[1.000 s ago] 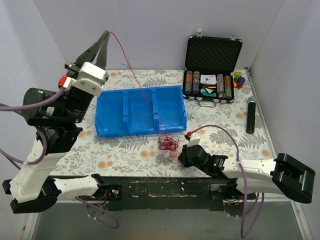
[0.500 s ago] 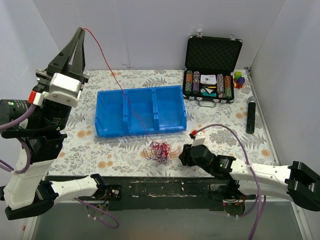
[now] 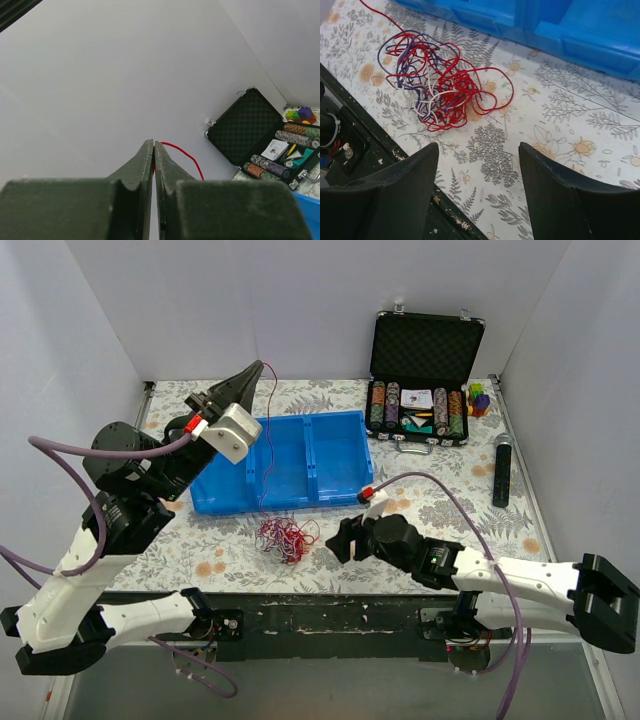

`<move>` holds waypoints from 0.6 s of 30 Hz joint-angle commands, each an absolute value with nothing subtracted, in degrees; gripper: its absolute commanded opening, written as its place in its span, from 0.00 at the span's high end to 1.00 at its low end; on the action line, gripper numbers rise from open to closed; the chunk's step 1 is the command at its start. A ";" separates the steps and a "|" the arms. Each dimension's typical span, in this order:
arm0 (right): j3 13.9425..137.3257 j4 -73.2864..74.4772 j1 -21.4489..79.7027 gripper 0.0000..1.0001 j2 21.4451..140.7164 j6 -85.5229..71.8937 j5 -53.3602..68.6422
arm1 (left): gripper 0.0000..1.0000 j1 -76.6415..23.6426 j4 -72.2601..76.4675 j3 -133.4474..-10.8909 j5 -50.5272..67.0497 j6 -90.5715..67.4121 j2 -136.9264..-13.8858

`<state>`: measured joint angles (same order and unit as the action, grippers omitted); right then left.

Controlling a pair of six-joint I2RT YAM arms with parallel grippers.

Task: Untangle the cables

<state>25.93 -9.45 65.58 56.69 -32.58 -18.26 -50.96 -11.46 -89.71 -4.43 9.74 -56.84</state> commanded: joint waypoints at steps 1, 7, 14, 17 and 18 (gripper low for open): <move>31.10 -17.31 68.11 0.26 62.65 -29.80 -15.47 | 0.99 -50.80 -12.22 -90.35 -3.96 8.79 -55.81; 37.61 -21.96 70.40 0.26 73.20 -27.43 -14.68 | 1.00 -50.80 -12.74 -91.23 -4.39 8.79 -55.98; 43.94 -26.80 70.49 0.27 83.92 -24.96 -10.82 | 1.00 -50.80 -14.32 -92.37 -4.92 8.53 -56.07; 46.40 -27.07 70.58 0.28 87.70 -24.52 -10.28 | 1.00 -50.80 -14.68 -92.20 -5.10 8.53 -55.64; 47.02 -26.90 70.66 0.28 88.58 -24.52 -10.11 | 1.00 -50.80 -14.76 -92.20 -5.10 8.61 -55.55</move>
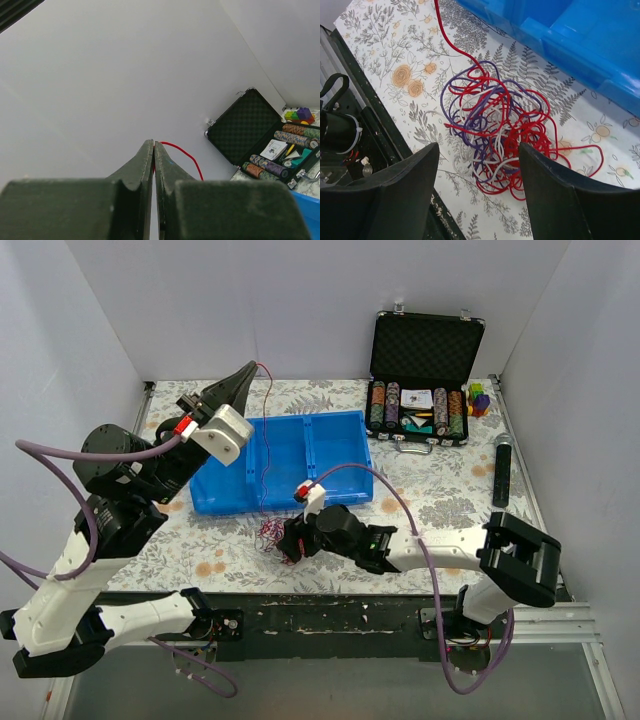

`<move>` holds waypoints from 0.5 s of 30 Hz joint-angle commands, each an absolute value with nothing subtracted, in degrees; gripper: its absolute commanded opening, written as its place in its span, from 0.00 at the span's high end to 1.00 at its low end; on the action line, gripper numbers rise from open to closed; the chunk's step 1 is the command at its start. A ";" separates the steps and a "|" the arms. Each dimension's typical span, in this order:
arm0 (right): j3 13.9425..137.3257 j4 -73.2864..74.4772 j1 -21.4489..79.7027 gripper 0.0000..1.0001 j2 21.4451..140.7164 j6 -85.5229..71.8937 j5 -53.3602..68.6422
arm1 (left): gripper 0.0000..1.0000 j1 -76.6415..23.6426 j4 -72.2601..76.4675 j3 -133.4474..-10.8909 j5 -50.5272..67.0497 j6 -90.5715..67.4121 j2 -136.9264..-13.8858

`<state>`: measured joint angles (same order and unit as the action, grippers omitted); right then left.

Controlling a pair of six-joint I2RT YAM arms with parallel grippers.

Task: Untangle the cables

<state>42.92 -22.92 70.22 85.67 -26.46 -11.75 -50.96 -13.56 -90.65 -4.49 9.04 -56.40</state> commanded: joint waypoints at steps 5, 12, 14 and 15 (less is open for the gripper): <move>48.25 -26.89 70.58 0.32 92.19 -24.61 -8.70 | 1.00 -50.80 -14.85 -92.37 -5.45 8.96 -55.28; 47.47 -26.80 70.58 0.67 95.18 -25.49 -8.70 | 1.00 -50.80 -15.12 -96.76 -5.71 9.67 -56.42; 46.15 -27.16 70.58 0.79 95.01 -25.84 -9.05 | 1.00 -50.80 -15.20 -98.69 -5.89 10.11 -56.86; 45.62 -27.16 70.58 0.85 94.84 -25.93 -9.14 | 1.00 -50.80 -15.21 -99.66 -6.06 10.80 -57.13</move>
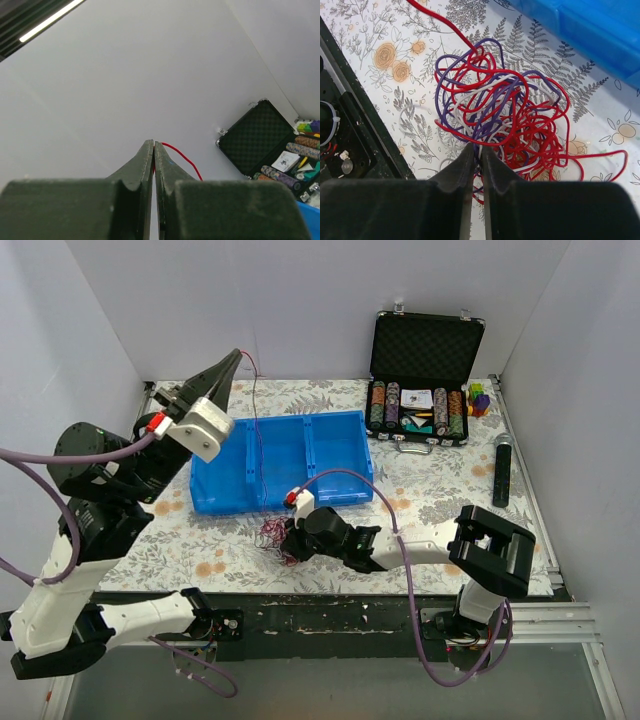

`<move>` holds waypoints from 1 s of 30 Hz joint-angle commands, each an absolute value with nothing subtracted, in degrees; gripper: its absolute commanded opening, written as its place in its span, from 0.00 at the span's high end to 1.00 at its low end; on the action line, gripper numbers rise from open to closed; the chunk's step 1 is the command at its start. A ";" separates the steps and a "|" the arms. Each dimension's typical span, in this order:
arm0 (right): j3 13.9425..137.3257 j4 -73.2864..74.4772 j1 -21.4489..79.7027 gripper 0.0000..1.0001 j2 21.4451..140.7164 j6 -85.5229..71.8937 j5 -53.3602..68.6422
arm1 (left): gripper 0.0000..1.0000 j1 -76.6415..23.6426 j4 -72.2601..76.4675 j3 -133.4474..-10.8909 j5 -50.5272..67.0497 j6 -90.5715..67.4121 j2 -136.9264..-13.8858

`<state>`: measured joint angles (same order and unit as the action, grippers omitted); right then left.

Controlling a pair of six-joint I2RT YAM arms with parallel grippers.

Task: Untangle the cables

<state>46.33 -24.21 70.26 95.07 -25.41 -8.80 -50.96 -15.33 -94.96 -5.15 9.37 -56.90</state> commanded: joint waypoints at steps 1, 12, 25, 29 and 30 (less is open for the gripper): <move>45.01 -26.90 70.58 0.93 94.57 -26.19 -9.49 | 1.00 -50.80 -15.21 -100.63 -6.41 11.51 -57.30; 30.77 -18.21 70.66 0.99 84.21 -35.59 -16.34 | 1.00 -50.89 -4.50 -112.85 -8.00 26.69 -60.21; 22.94 -3.09 70.84 0.99 74.01 -45.96 -24.17 | 1.00 -50.80 25.13 -112.37 -7.56 58.96 -66.16; 20.66 -0.71 70.84 0.99 72.17 -48.60 -25.05 | 1.00 -50.80 24.27 -130.22 -6.16 62.22 -75.57; 20.13 -0.09 70.84 0.99 71.46 -49.30 -25.66 | 1.00 -50.80 22.78 -132.69 -5.37 62.75 -76.54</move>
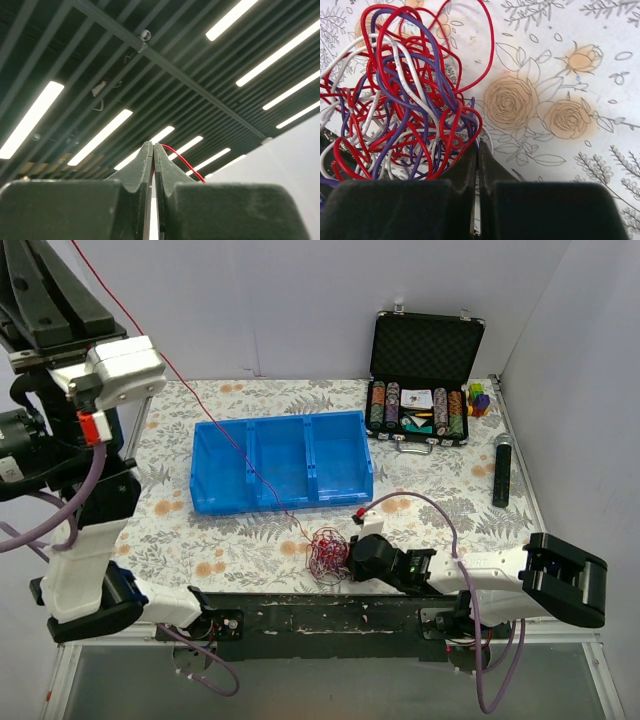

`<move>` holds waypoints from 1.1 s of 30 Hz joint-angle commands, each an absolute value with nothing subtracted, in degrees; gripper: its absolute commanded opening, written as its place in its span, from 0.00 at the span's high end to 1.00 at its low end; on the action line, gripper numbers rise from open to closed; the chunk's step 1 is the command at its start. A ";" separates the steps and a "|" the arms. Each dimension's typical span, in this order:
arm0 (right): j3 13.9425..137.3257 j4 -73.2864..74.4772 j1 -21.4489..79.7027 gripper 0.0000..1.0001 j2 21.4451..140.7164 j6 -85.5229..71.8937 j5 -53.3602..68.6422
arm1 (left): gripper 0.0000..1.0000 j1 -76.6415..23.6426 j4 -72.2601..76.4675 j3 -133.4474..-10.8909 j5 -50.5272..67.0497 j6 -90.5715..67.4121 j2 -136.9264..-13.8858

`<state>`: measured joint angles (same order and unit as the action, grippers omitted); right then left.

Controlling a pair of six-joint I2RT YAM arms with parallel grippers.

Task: Untangle the cables

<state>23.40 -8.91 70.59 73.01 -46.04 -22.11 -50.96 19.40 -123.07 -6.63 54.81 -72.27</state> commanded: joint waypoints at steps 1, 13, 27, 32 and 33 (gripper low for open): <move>19.69 -0.09 70.84 0.99 70.85 -50.00 -26.01 | 1.00 -50.80 22.07 -133.50 -4.49 63.45 -76.73; 17.85 9.33 70.84 0.88 63.56 -56.26 -29.71 | 1.00 -50.80 25.40 -136.34 -7.18 63.84 -78.67; 24.52 4.32 70.84 0.32 46.60 -35.62 -28.74 | 1.00 -50.80 -8.70 -95.45 -16.00 9.68 -55.46; 28.99 -1.91 70.84 0.28 43.77 -25.78 -26.99 | 1.00 -50.80 -12.65 -98.16 -13.54 4.49 -58.09; 30.48 -3.67 70.84 0.27 44.64 -24.19 -25.85 | 1.00 -50.80 -13.18 -99.30 -13.01 3.96 -59.05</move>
<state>24.34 4.69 70.63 44.62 -34.33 -27.40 -50.85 -8.29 -95.90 -14.37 11.86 -56.51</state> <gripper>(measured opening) 0.716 0.010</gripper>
